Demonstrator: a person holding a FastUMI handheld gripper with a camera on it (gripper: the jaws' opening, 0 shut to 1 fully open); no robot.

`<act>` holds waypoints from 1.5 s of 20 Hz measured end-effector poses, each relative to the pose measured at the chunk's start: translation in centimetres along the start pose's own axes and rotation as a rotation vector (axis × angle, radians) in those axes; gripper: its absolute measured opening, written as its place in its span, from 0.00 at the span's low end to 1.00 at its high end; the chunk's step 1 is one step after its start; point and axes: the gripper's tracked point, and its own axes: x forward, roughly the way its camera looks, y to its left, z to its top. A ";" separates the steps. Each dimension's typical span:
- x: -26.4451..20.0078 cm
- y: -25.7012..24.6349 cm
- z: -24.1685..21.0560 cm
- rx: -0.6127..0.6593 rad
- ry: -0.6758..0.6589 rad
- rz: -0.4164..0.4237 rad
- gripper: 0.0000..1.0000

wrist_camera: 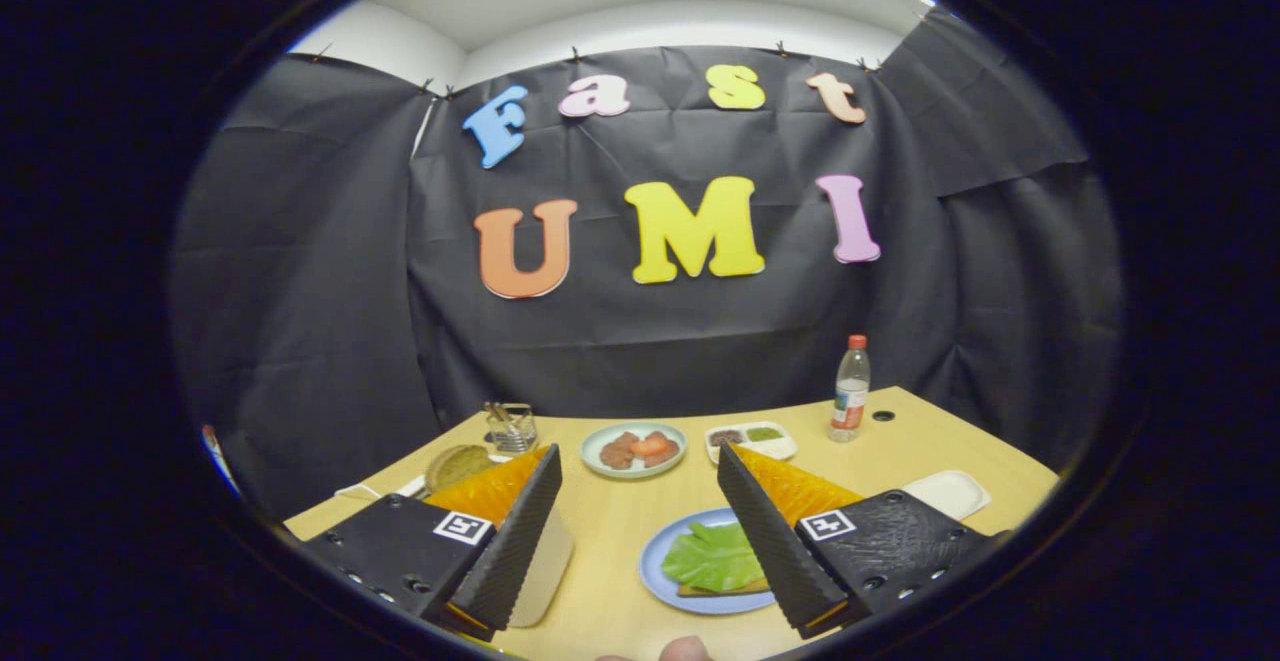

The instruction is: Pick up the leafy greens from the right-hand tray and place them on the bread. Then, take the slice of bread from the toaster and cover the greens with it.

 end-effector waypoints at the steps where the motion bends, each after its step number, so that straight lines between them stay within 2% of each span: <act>1: 0.1 1.7 -0.1 -0.008 -0.001 0.011 0.96; 7: 1.9 10.2 -2.1 -0.035 0.038 0.064 0.96; 15: 6.6 12.8 -7.2 -0.078 0.247 0.033 0.95; 17: 7.3 12.6 -7.9 -0.073 0.287 0.025 0.80; 22: 8.4 12.4 -8.8 -0.053 0.343 0.029 0.16; 23: 8.3 12.3 -8.8 -0.053 0.345 0.037 0.16; 24: 8.3 12.3 -8.7 -0.053 0.347 0.052 0.09; 27: 8.3 11.7 -8.1 -0.039 0.343 0.068 0.09; 28: 8.3 11.8 -7.7 -0.031 0.336 0.069 0.01; 30: 8.4 11.5 -8.0 -0.031 0.343 0.075 0.00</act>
